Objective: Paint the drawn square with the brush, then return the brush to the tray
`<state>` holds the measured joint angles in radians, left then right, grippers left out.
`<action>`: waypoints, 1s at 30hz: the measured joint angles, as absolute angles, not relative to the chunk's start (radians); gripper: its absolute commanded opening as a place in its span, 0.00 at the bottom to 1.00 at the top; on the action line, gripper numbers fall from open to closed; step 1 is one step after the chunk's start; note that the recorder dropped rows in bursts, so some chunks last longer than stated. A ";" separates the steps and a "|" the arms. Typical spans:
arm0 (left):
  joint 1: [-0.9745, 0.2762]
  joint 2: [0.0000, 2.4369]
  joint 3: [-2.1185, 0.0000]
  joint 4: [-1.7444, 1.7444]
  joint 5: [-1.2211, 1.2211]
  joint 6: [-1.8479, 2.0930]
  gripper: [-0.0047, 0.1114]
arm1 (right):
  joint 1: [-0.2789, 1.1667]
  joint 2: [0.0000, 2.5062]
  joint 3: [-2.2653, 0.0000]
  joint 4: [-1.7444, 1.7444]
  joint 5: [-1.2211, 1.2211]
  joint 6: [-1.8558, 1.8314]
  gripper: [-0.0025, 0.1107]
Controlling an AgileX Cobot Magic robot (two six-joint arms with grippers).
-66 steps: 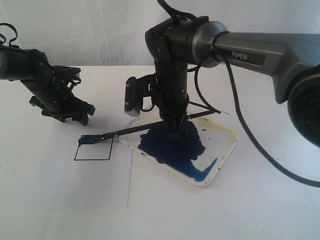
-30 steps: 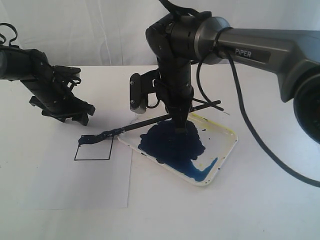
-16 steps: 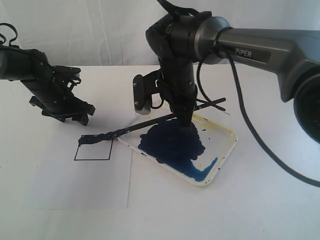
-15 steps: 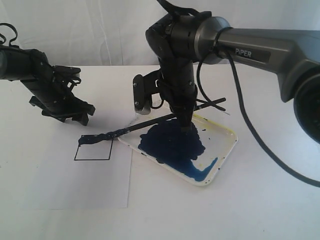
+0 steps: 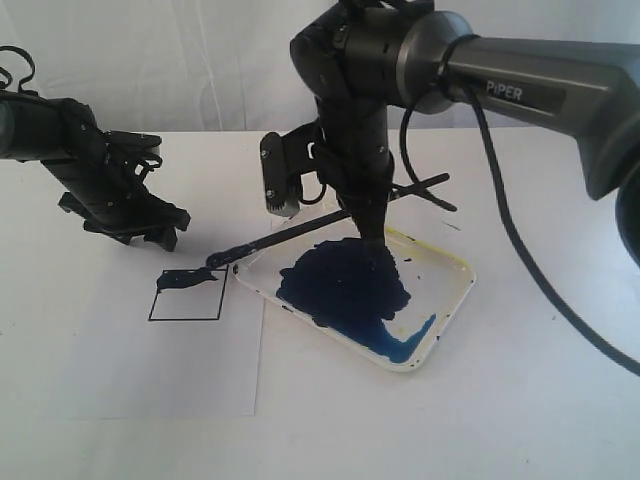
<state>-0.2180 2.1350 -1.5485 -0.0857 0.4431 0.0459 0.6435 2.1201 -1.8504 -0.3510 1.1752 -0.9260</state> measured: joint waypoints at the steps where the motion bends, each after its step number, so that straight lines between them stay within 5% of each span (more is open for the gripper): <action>1: -0.218 2.135 -1.548 -0.086 0.443 0.046 0.64 | 0.659 2.120 -1.850 -0.376 1.164 -0.929 0.02; 30: -0.218 2.135 -1.548 -0.086 0.443 0.046 0.64 | 0.788 2.120 -1.850 -0.709 1.098 -0.936 0.02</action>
